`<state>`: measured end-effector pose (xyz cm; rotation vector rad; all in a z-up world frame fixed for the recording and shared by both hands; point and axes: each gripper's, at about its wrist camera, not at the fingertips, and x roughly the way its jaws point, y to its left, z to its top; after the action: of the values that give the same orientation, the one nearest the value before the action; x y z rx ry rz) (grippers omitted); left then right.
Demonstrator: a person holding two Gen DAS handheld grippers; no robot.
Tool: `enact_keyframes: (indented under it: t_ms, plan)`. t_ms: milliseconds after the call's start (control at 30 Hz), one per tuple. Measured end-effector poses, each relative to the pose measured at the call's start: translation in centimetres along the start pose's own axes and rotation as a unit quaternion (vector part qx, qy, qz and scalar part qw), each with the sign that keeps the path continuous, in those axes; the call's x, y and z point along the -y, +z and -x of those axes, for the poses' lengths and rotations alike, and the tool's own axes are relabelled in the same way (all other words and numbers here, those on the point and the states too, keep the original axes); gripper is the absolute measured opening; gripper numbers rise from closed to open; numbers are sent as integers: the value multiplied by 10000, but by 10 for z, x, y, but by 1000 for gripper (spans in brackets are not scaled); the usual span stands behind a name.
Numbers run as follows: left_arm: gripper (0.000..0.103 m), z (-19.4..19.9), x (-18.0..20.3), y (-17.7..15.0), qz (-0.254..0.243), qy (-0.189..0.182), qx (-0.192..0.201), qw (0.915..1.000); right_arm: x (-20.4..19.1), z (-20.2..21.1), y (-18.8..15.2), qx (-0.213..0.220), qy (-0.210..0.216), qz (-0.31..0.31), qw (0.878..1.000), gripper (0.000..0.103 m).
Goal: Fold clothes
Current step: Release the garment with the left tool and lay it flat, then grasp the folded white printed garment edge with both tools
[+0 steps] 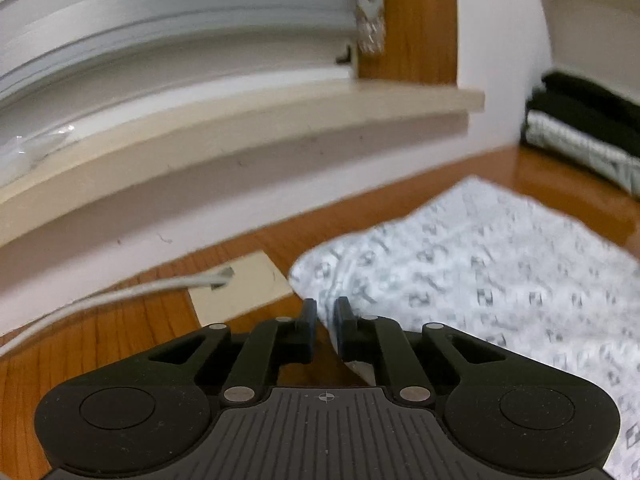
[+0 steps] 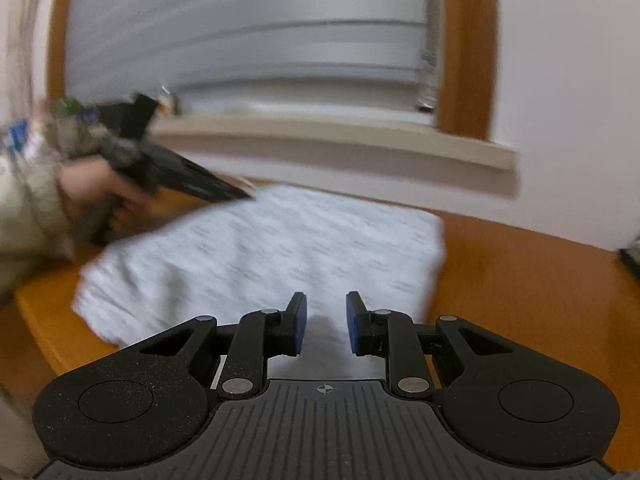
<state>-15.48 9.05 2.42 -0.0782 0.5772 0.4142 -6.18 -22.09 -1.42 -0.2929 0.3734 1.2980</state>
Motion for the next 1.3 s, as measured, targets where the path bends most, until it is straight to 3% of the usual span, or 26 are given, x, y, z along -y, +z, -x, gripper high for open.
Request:
enact_keyframes:
  t_ms: [167,233,267,333,400,467,567,667,800,933,1067,1100,1133,1167,1300]
  plan:
    - [11,1,-5,-1,89,-178,31,9998,-43,-9,3,179,688,-247,9972,22]
    - [11,3,-7,-2,86,-233,93,9996,-58,-13,-1,-27,921,-128,9957,22]
    - [11,6,-8,-3,101,-259,154,9995,-67,-17,-7,-241,889,90,9957,22]
    - [11,14,-11,-4,184,-339,337,9987,-73,-13,-19,-223,733,445,9961,22]
    - [11,23,-12,-5,297,-500,447,9973,-70,-5,-19,-321,764,349,9959,23]
    - [18,34,-10,-3,369,-657,589,9954,-65,6,-15,-258,690,244,9970,24]
    - [18,45,-3,0,405,-863,709,9929,-49,17,-8,-41,311,-87,9995,31]
    - [18,45,7,-1,312,-1030,644,9921,-27,20,-8,205,-142,-697,9973,32]
    - [18,47,25,-10,-76,-1148,403,9925,-26,12,-15,225,-323,-556,9977,32]
    - [18,51,35,-25,-408,-1032,69,9938,-23,4,-30,53,-395,-387,9985,32]
    - [19,57,30,-32,-254,-1012,9,9945,-22,8,-28,39,-406,-347,9986,33]
    - [20,58,27,-32,-170,-1037,11,9945,-21,10,-26,58,-426,-354,9984,35]
    - [30,58,23,-30,-87,-1008,15,9949,-18,11,-24,83,-458,-382,9982,43]
    - [45,57,20,-28,-4,-971,18,9953,-14,11,-22,108,-491,-411,9979,46]
    - [50,43,3,-20,497,-1202,-175,9914,16,4,-6,-66,-669,-651,9956,49]
